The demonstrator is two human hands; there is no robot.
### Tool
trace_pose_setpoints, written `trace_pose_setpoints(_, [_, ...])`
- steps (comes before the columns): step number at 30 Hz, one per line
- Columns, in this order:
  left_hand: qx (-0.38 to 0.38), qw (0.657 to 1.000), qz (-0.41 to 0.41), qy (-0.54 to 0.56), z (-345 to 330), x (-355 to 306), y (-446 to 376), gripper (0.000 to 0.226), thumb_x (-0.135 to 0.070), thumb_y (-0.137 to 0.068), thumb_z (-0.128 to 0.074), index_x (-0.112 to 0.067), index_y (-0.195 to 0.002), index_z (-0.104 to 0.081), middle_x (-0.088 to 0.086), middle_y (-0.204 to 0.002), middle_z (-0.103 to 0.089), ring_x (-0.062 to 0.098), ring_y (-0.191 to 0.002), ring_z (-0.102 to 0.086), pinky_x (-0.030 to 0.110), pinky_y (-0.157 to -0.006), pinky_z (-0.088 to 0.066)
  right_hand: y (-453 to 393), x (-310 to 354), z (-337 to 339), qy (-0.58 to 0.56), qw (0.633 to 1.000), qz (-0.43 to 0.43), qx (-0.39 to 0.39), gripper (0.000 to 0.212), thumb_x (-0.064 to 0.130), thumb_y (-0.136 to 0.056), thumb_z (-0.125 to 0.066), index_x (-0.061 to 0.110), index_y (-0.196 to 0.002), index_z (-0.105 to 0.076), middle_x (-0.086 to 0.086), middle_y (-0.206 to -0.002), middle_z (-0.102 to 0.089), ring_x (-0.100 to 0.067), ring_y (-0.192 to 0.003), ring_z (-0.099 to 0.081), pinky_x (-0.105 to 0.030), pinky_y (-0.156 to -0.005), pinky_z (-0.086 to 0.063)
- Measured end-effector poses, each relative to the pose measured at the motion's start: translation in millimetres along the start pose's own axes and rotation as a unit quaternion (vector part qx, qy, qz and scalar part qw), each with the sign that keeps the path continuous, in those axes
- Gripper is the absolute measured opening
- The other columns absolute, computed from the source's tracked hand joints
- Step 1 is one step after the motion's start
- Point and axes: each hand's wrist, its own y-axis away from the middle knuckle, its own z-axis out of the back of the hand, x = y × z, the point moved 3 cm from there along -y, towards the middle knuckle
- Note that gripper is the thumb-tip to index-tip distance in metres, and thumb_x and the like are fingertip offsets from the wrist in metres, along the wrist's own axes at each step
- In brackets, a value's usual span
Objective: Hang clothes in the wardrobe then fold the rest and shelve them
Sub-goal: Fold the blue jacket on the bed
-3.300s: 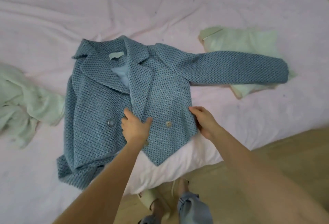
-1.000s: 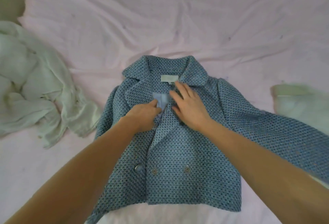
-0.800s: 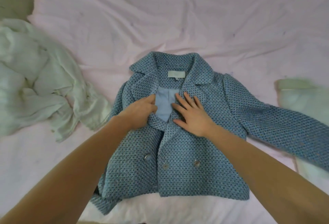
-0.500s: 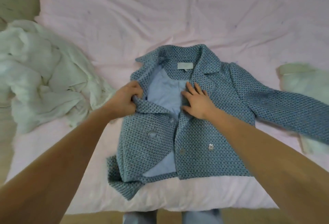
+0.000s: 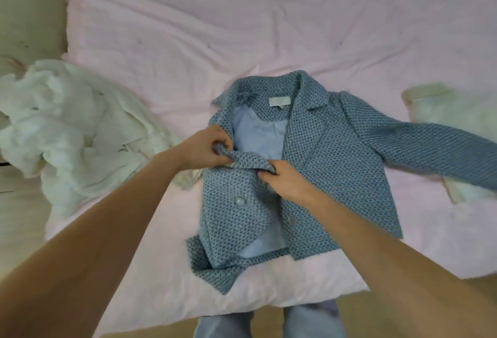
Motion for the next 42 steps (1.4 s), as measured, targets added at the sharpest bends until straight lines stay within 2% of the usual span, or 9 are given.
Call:
trace_pose_setpoints(4, [-0.063,0.998,-0.007,-0.001,-6.2,-7.2,-5.7,0.015,-0.018,-0.085,-0.071,-0.011,-0.098,-0.067,0.0,-0.091,-0.063,0.011,-0.073,-0.054,0.025,-0.072,-0.042,23.0,5.8,15.2,-0.077,0.997,-0.004,-0.01,0.021,0.016,-0.098,-0.053,0.01,-0.116,-0.062,0.008,-0.096,-0.062,-0.002,-0.082,-0.056,0.0,-0.066,-0.04])
trace_pose_setpoints(8, [-0.102,0.995,-0.009,-0.008,-36.0,-38.6,-22.2,0.012,-0.017,-0.09,-0.065,-0.01,-0.1,-0.062,0.002,-0.096,-0.057,0.016,-0.076,-0.054,0.024,-0.07,-0.04,34.9,-20.5,41.9,-0.06,0.996,-0.057,-0.033,0.018,0.021,-0.098,-0.053,0.009,-0.11,-0.062,-0.01,-0.091,-0.066,-0.026,-0.085,-0.061,-0.032,-0.074,-0.047])
trace_pose_setpoints(17, [-0.039,0.995,0.038,-0.085,-131.2,-110.9,-84.2,0.043,-0.016,-0.095,-0.054,-0.017,-0.137,-0.044,0.006,-0.152,-0.022,0.028,-0.122,-0.045,0.043,-0.096,-0.046,46.3,-135.0,93.9,0.195,0.966,-0.155,-0.066,0.021,0.028,-0.097,-0.053,0.009,-0.107,-0.053,-0.011,-0.087,-0.06,-0.032,-0.085,-0.06,-0.038,-0.073,-0.05])
trace_pose_setpoints(22, [-0.103,0.957,0.107,-0.25,-161.8,-88.8,-56.1,0.07,-0.033,-0.1,-0.04,-0.016,-0.155,-0.001,0.01,-0.161,0.012,0.032,-0.148,0.007,0.048,-0.119,0.001,48.3,-142.7,80.6,0.357,0.922,-0.014,-0.149,0.063,0.027,-0.095,-0.052,0.012,-0.149,-0.023,-0.015,-0.151,-0.029,-0.035,-0.137,-0.032,-0.046,-0.107,-0.038])
trace_pose_setpoints(25, [0.049,0.936,0.157,-0.311,-182.9,-58.6,-38.4,0.076,-0.052,-0.1,-0.028,-0.017,-0.152,0.016,0.009,-0.157,0.026,0.032,-0.145,0.022,0.05,-0.118,0.008,49.0,-146.1,59.2,0.433,0.898,0.076,-0.02,0.07,0.039,-0.099,-0.039,0.023,-0.154,0.001,-0.003,-0.161,0.008,-0.024,-0.149,0.005,-0.044,-0.119,-0.006])
trace_pose_setpoints(29, [0.114,0.957,0.108,-0.243,-167.1,-49.2,-40.4,0.067,-0.046,-0.101,-0.035,-0.019,-0.155,-0.006,0.005,-0.162,0.007,0.026,-0.149,0.007,0.044,-0.121,-0.003,35.9,-162.0,51.6,0.46,0.87,-0.045,0.173,0.075,0.046,-0.101,-0.035,0.026,-0.151,0.017,0.002,-0.157,0.025,-0.021,-0.147,0.018,-0.049,-0.119,0.002])
trace_pose_setpoints(32, [-0.013,0.992,0.109,-0.067,-131.2,-49.6,-29.2,0.044,-0.031,-0.101,-0.044,-0.013,-0.141,-0.045,0.008,-0.148,-0.04,0.026,-0.136,-0.038,0.038,-0.111,-0.032,28.1,-142.2,56.2,0.463,0.858,-0.075,0.21,0.071,0.04,-0.101,-0.04,0.023,-0.154,0.004,-0.002,-0.161,0.013,-0.025,-0.148,0.006,-0.051,-0.119,-0.004])
trace_pose_setpoints(36, [-0.251,0.931,0.258,0.066,-92.6,-12.2,18.9,0.029,-0.016,-0.094,-0.053,-0.009,-0.12,-0.063,0.013,-0.119,-0.063,0.031,-0.11,-0.059,0.039,-0.096,-0.046,25.5,-86.8,60.2,0.436,0.899,0.001,0.053,0.029,0.027,-0.1,-0.041,0.01,-0.119,-0.055,-0.013,-0.118,-0.059,-0.031,-0.107,-0.056,-0.043,-0.098,-0.042])
trace_pose_setpoints(42, [-0.016,0.919,0.376,0.12,-124.6,47.5,99.8,0.048,-0.034,-0.09,-0.064,-0.011,-0.13,-0.053,0.01,-0.127,-0.058,0.028,-0.113,-0.054,0.031,-0.093,-0.04,7.9,-5.2,-5.9,0.389,0.9,0.188,0.062,0.023,0.021,-0.098,-0.042,0.011,-0.114,-0.055,-0.008,-0.112,-0.058,-0.027,-0.102,-0.056,-0.042,-0.086,-0.048])
